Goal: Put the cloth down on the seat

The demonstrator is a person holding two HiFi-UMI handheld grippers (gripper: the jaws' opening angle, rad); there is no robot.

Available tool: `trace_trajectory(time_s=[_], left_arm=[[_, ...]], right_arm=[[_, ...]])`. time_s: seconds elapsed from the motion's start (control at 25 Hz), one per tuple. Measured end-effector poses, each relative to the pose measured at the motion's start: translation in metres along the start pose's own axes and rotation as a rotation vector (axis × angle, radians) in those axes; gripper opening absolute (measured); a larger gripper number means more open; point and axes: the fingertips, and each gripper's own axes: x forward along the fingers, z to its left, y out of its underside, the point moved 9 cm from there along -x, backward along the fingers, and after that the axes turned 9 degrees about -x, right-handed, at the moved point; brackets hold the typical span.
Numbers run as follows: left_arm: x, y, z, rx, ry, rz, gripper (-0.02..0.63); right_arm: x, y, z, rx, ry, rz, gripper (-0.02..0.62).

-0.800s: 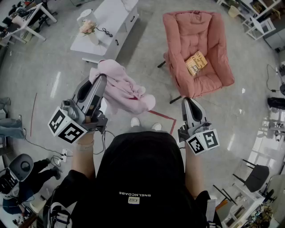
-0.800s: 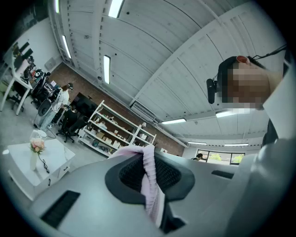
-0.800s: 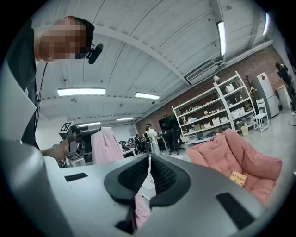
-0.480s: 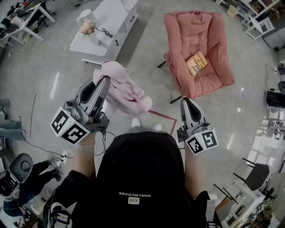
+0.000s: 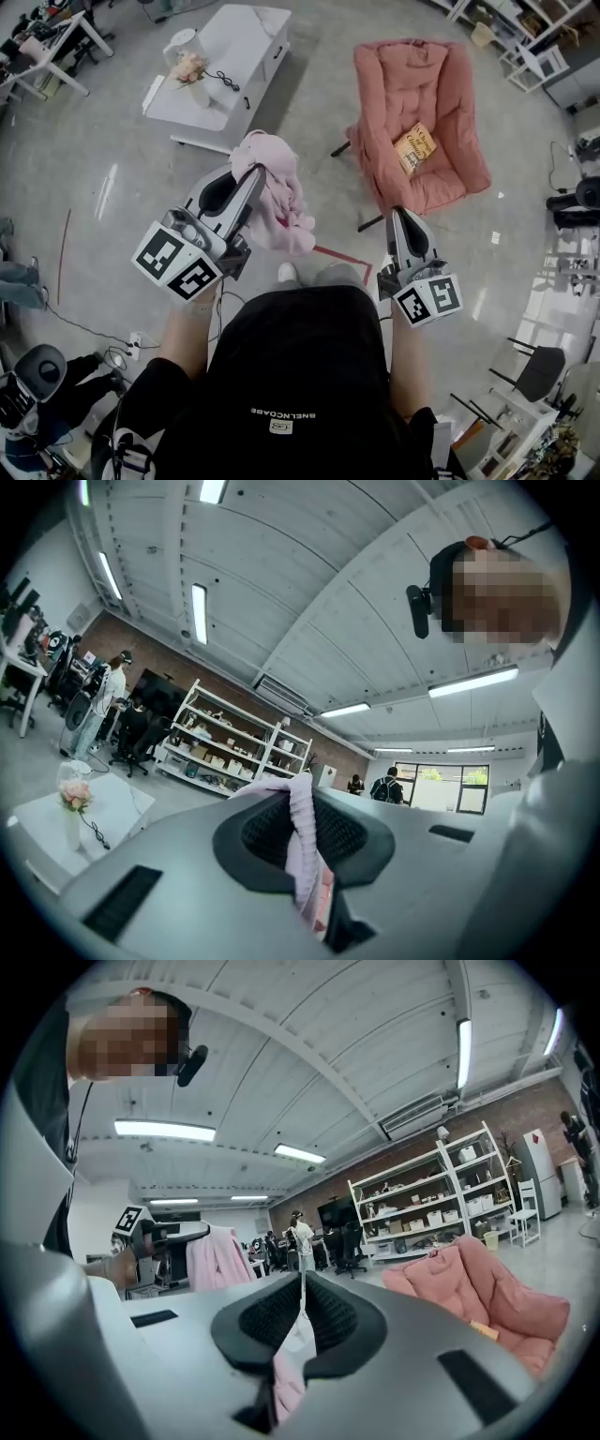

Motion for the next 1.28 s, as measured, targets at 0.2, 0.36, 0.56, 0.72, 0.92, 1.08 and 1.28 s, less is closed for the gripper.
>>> trace_trajectory(time_s=[0.2,0.36,0.56,0.72,0.92,1.08,1.28], left_arm=[[0.021,-0.004,0.004,0.054,0.007,0.003,0.042],[0.045,-0.012,0.019,0.052,-0.004,0.002,0.042],[0.085,-0.019,0.037,0.054,-0.018,-0.002,0.042],[0.135,-0.029,0.047,0.059,-0.020,-0.022,0.043],[0.210,-0.045,0.055,0.062,0.003,-0.039,0.042],[0.274,-0.061,0.053,0.112,0.023,-0.041,0.042],[0.366,-0.086,0.036,0.147,0.071,-0.086,0.043]], right_arm=[[0.010,-0.002,-0.010,0.002,0.009,-0.012,0.035],[0.033,-0.005,-0.025,0.003,-0.005,-0.014,0.035],[0.066,-0.003,-0.062,0.009,-0.039,-0.003,0.035],[0.093,-0.001,-0.105,0.017,-0.069,0.016,0.035],[0.123,-0.004,-0.162,0.025,-0.099,0.029,0.035],[0.138,-0.013,-0.208,0.035,-0.091,0.014,0.035],[0.149,-0.031,-0.271,0.036,-0.077,-0.018,0.035]])
